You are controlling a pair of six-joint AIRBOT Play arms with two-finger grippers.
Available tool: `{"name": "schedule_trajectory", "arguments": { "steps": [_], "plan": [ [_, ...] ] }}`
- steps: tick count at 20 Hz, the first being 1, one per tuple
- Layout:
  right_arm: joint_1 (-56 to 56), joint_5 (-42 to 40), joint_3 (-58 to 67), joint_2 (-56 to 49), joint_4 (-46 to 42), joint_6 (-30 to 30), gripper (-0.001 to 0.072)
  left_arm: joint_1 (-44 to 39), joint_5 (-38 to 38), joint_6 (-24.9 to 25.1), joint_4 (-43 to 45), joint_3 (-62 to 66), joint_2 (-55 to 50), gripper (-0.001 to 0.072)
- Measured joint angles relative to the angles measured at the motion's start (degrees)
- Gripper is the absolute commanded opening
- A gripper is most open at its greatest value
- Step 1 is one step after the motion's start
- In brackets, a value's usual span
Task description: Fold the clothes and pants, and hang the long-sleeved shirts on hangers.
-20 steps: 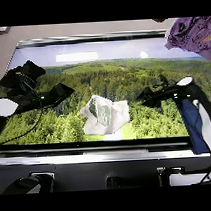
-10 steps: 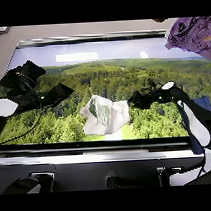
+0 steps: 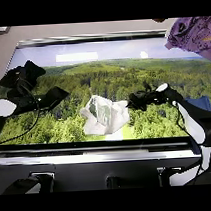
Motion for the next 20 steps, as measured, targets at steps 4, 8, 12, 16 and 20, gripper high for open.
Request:
{"name": "schedule_trajectory", "arguments": {
  "steps": [4,8,12,16,20],
  "plan": [
    [0.09,0.83,0.20,2.19,-0.68,0.46,0.0033,4.66,0.15,3.17,-0.48,-6.45,-2.75,0.0671],
    [0.09,2.93,0.22,4.20,-1.86,2.14,0.0033,4.87,3.80,12.07,-8.09,-10.14,-11.10,0.0640],
    [0.13,4.68,0.22,4.85,-2.69,4.39,0.0033,3.10,8.48,22.08,-19.82,-10.97,-19.19,0.0640],
    [0.13,5.86,0.22,5.03,-3.02,6.12,0.0033,1.31,9.94,27.87,-27.32,-9.99,-24.39,0.0639],
    [0.13,6.99,0.22,5.05,-3.19,6.95,0.0033,0.22,10.56,29.88,-29.70,-8.07,-27.58,0.0459]
  ]
}}
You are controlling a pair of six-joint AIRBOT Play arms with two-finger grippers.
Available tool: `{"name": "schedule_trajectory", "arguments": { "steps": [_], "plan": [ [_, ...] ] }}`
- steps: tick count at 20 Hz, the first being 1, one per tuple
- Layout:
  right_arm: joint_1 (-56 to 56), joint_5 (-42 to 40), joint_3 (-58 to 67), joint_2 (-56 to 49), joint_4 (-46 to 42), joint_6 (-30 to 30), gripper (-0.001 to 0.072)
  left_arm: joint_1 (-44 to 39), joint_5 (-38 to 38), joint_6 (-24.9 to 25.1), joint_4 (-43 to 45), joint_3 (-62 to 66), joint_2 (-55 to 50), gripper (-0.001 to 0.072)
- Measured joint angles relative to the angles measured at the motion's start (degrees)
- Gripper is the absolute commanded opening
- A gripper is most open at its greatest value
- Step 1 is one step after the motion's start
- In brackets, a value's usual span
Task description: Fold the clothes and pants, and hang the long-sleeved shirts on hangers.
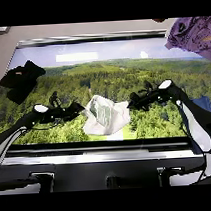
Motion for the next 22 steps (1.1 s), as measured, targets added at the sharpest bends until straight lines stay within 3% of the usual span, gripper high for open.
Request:
{"name": "schedule_trajectory", "arguments": {
  "steps": [1,2,3,8,12,17,22],
  "plan": [
    [0.00,0.28,0.00,0.00,0.00,0.02,0.0033,-0.28,0.35,0.26,-0.13,0.52,-0.79,0.0339],
    [0.00,0.68,0.00,0.04,-0.02,0.20,0.0033,-0.57,0.59,0.35,-0.26,1.05,-1.53,0.0107],
    [0.00,0.96,0.00,0.17,-0.02,0.20,0.0033,-0.94,0.83,0.42,-0.22,1.49,-2.16,0.0018],
    [0.02,-0.15,0.48,3.91,-1.07,0.44,0.0031,-1.22,-0.48,1.07,-1.07,2.69,-1.33,0.0013],
    [0.02,-3.69,6.58,11.41,-7.87,1.14,0.0031,1.90,-1.09,1.07,3.26,2.91,8.63,0.0013],
    [0.02,-6.54,20.87,23.85,-24.50,3.65,0.0032,10.82,-2.23,-4.46,12.02,3.52,30.58,0.0013],
    [0.02,-7.61,29.31,37.81,-38.84,6.01,0.0032,18.84,-8.81,-14.23,23.02,6.60,51.32,0.0014]
  ]
}}
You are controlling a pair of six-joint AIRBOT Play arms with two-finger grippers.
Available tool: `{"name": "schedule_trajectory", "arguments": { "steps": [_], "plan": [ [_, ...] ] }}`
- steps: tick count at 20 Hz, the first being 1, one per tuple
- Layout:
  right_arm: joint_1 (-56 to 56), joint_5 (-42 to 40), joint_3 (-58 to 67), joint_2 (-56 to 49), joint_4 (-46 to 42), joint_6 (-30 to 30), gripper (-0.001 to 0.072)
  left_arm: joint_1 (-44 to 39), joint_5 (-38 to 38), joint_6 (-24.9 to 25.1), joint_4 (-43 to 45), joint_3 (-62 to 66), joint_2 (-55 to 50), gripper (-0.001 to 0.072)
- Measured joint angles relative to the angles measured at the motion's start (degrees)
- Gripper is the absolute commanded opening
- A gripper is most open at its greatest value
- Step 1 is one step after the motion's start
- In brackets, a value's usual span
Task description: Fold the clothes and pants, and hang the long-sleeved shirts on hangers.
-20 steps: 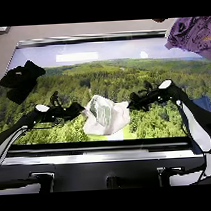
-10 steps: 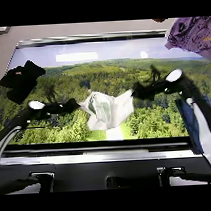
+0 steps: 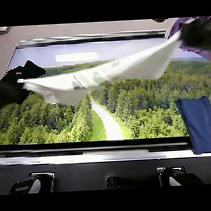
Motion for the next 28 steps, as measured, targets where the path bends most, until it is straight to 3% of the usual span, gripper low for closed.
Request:
{"name": "schedule_trajectory", "arguments": {
  "steps": [6,11,14,19,26,27,28],
  "plan": [
    [0.02,-0.63,1.90,13.84,-5.81,3.56,0.0032,3.23,-7.87,-9.84,9.11,2.36,16.28,0.0014],
    [0.02,2.91,2.12,12.55,-6.60,8.31,0.0033,3.61,-11.06,-11.45,11.13,2.69,14.16,0.0014],
    [0.00,10.62,2.12,3.63,-4.00,10.14,0.0033,2.64,-11.74,-8.50,10.95,3.52,4.13,0.0014],
    [-0.02,18.91,2.05,-20.33,5.35,11.08,0.0033,-1.51,-11.87,-5.40,13.68,11.93,-23.30,0.0013],
    [-0.02,10.01,2.08,-47.54,18.99,11.37,0.0035,-7.87,-10.88,-5.92,16.79,38.05,-59.43,0.0015],
    [-0.02,8.31,2.08,-49.66,21.18,11.37,0.0045,-8.48,-10.93,-6.54,16.83,40.39,-62.60,0.0023],
    [-0.02,6.80,2.08,-51.17,22.97,11.37,0.0119,-9.03,-10.99,-7.65,16.92,42.18,-65.35,0.0097]
  ]
}}
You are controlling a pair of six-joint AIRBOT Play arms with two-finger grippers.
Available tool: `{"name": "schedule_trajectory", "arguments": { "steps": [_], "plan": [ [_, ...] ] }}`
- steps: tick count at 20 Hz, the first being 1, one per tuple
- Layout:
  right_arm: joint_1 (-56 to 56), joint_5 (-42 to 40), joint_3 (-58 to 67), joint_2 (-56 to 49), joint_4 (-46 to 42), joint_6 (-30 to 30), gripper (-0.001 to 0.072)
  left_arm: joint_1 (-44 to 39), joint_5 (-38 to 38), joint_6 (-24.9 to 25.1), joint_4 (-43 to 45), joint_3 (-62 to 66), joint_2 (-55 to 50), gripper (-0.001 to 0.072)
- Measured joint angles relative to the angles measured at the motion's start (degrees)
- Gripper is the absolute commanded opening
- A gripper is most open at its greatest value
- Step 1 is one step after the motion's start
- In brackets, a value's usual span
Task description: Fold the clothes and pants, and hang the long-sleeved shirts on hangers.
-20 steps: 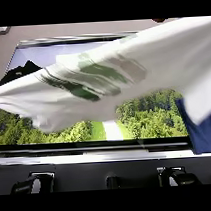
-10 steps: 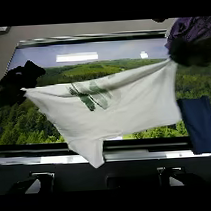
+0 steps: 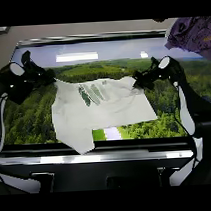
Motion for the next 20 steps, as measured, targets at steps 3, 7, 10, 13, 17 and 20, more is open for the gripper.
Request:
{"name": "schedule_trajectory", "arguments": {
  "steps": [3,7,10,13,17,20],
  "plan": [
    [-0.07,-2.36,0.22,-2.32,3.87,-0.02,0.0346,-0.74,-0.96,-1.95,0.24,2.82,-4.24,0.0624],
    [-3.17,0.44,1.25,-0.09,7.96,-5.42,0.0360,1.11,-6.21,-2.38,2.36,4.42,-2.47,0.0622],
    [-9.79,6.45,1.51,5.07,8.02,-13.60,0.0359,4.24,-13.20,0.87,5.38,4.87,2.80,0.0622],
    [-19.28,11.98,-2.27,10.99,7.82,-20.02,0.0360,7.72,-20.44,4.48,6.75,4.92,8.17,0.0619],
    [-30.25,15.45,-16.11,17.29,7.80,-24.00,0.0400,10.51,-25.62,6.27,7.17,0.17,15.10,0.0611],
    [-33.73,16.20,-27.23,19.32,8.52,-26.40,0.0412,11.28,-26.16,6.67,7.34,-10.34,21.68,0.0611]
  ]
}}
